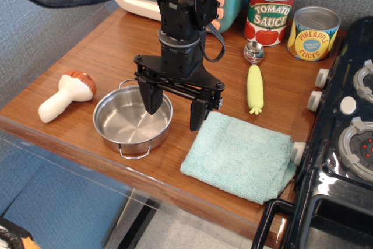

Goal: Place the baster in the pot.

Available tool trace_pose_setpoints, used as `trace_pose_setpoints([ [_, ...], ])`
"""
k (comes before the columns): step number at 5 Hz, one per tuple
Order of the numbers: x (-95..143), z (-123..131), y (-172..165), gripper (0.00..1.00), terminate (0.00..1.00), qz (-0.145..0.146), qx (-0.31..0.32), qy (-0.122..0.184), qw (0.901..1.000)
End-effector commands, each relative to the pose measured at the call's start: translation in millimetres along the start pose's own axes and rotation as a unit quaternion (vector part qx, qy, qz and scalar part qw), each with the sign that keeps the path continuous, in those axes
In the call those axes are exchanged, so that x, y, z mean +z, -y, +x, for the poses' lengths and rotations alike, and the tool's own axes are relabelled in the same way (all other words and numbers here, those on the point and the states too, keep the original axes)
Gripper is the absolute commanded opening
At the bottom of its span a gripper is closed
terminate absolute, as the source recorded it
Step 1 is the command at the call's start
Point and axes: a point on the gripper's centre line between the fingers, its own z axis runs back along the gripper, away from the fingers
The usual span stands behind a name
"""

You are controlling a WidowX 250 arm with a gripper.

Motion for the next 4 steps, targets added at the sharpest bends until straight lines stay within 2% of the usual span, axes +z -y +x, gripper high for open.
trace_pose_setpoints([
  [1, 0.0, 0.0, 0.0, 1.00, 0.00, 0.000, 0.000, 0.000, 1.0000],
  [3, 12.3, 4.4, -38.0, 1.00, 0.00, 0.006, 0.011, 0.000, 0.9999],
  [4, 14.0, 2.4, -69.5, 1.00, 0.00, 0.007, 0.017, 0.006, 0.9998],
])
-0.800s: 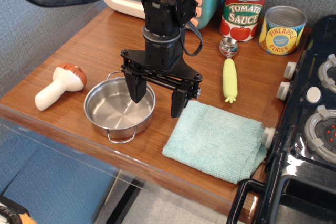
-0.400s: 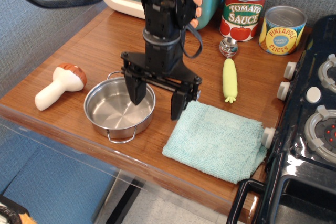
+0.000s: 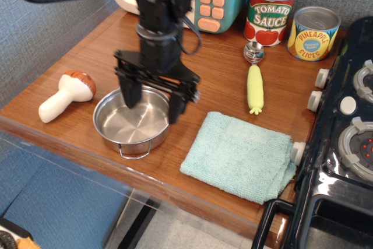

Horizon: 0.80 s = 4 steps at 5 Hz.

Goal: Place the baster in the pot.

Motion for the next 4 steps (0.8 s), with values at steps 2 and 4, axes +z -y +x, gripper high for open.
trace_pose_setpoints([
  [2, 12.7, 10.9, -86.6, 1.00, 0.00, 0.013, 0.017, 0.035, 0.9992],
  [4, 1.1, 13.9, -122.9, 1.00, 0.00, -0.004, 0.055, 0.017, 0.9983],
])
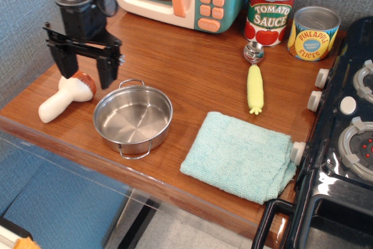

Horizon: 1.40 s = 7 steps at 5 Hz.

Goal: Place the baster in the pot.

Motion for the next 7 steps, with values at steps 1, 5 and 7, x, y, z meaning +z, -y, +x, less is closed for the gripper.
trace_pose_setpoints([
  [1, -12.3, 11.0, -29.0, 1.00, 0.00, -0.006, 0.022, -0.014, 0.9996],
  [5, -13.4, 19.8, -22.9, 0.00, 0.00, 0.017, 0.011, -0.018, 0.9996],
  [7, 51.0, 21.4, 37.6, 0.00, 0.00, 0.035, -0.035, 0.054, 0.9973],
])
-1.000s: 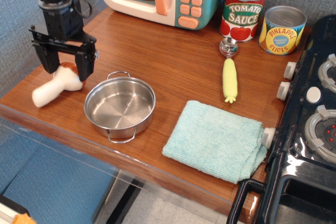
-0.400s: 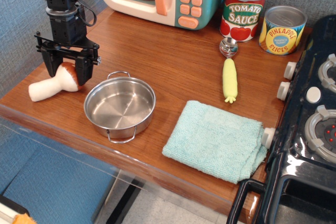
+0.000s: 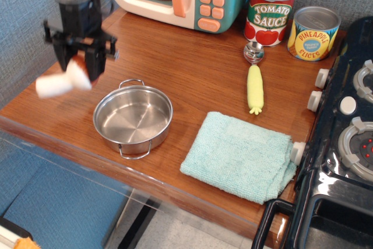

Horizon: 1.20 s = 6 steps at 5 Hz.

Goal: Place the baster in the pot.

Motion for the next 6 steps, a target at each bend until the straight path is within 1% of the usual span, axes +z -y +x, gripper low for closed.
trace_pose_setpoints([
  [1, 60.9, -2.3, 88.7, 0.00, 0.00, -0.007, -0.102, 0.073, 0.9921],
  [2, 58.0, -16.9, 126.8, 0.00, 0.00, 0.003, -0.088, 0.052, 0.9947],
  [3, 41.4, -21.7, 101.4, 0.00, 0.00, 0.012, -0.040, 0.031, 0.9986],
  [4, 30.1, -24.5, 95.5, 1.00, 0.00, -0.002, -0.043, 0.022, 0.9989],
  [5, 25.4, -25.1, 101.3, 1.00, 0.00, 0.009, -0.068, 0.008, 0.9976],
  [6, 27.6, -24.5, 103.1, 1.00, 0.00, 0.007, -0.072, 0.012, 0.9973],
])
